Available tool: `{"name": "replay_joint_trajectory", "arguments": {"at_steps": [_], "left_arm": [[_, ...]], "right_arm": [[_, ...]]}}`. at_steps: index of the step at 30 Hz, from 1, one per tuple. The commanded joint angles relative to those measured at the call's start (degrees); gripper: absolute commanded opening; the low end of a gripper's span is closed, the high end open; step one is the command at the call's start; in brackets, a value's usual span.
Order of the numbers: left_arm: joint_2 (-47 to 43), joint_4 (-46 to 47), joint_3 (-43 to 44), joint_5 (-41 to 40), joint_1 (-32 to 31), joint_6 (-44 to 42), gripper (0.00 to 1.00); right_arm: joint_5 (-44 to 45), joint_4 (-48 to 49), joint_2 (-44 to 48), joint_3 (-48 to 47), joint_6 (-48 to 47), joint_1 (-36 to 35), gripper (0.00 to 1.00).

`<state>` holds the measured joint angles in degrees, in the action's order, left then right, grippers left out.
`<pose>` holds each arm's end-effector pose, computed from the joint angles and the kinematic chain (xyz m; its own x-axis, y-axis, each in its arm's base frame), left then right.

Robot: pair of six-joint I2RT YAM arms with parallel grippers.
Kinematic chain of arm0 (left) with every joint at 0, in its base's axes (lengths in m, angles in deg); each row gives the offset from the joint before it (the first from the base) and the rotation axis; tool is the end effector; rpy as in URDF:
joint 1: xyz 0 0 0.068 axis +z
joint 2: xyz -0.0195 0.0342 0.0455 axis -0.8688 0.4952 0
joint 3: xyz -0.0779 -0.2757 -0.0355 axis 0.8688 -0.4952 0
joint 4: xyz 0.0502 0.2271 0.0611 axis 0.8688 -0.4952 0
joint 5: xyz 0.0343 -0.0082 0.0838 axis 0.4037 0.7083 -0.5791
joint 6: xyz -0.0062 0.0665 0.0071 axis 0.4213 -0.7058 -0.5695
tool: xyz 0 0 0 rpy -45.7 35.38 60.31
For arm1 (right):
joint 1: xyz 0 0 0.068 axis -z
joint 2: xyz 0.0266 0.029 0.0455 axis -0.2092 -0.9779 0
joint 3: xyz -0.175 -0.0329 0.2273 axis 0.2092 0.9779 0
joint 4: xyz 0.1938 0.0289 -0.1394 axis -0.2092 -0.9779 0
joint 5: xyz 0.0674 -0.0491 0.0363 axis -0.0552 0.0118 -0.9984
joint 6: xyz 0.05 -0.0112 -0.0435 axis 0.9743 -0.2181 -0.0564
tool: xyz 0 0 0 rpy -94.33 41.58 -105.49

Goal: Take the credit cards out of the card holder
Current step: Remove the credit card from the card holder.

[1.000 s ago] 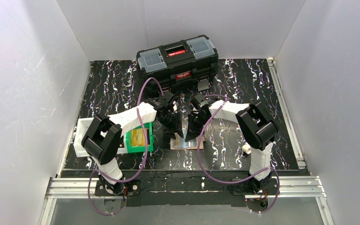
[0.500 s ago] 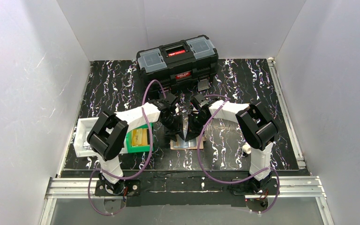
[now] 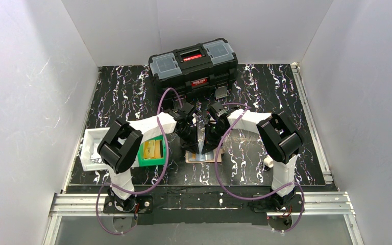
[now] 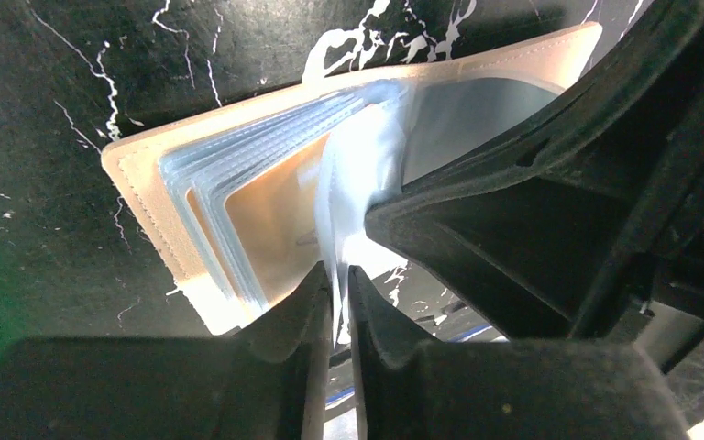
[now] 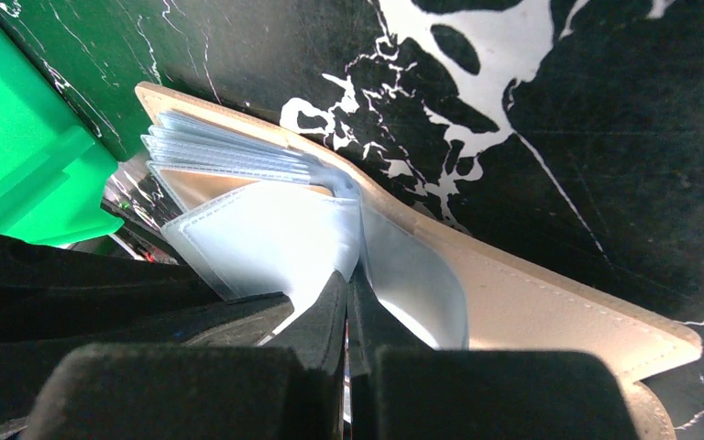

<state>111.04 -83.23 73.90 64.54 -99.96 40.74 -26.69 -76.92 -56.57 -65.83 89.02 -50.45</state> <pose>0.2600 -0.2379 0.1866 -0.9927 0.0203 -0.1187 0.0765 0.8677 -0.4911 0.2696 0.2437 0.1523 -0.9988 -0.0440 0.0235 -0.0249 0.8481 0.5292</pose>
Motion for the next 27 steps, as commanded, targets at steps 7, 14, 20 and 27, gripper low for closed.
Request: {"name": "replay_joint_trajectory", "arguments": {"at_steps": [7,14,20,27], "left_arm": [[-2.0,-0.6,-0.8,-0.9,-0.4,-0.1,0.00],[-3.7,-1.8,0.8,-0.5,-0.4,-1.0,0.00],[-3.1,-2.4,3.5,1.1,-0.6,-2.5,0.16],[-0.4,-2.6,7.5,2.4,-2.0,-2.6,0.34]], "right_arm": [[1.3,-2.2,5.2,-0.9,-1.0,-0.9,0.22],[5.9,-7.2,9.9,-4.1,-1.7,-0.8,0.40],[10.5,-10.4,13.4,-4.9,-2.2,0.1,0.45],[12.0,-11.4,17.7,-2.8,-2.8,2.2,0.45]]}}
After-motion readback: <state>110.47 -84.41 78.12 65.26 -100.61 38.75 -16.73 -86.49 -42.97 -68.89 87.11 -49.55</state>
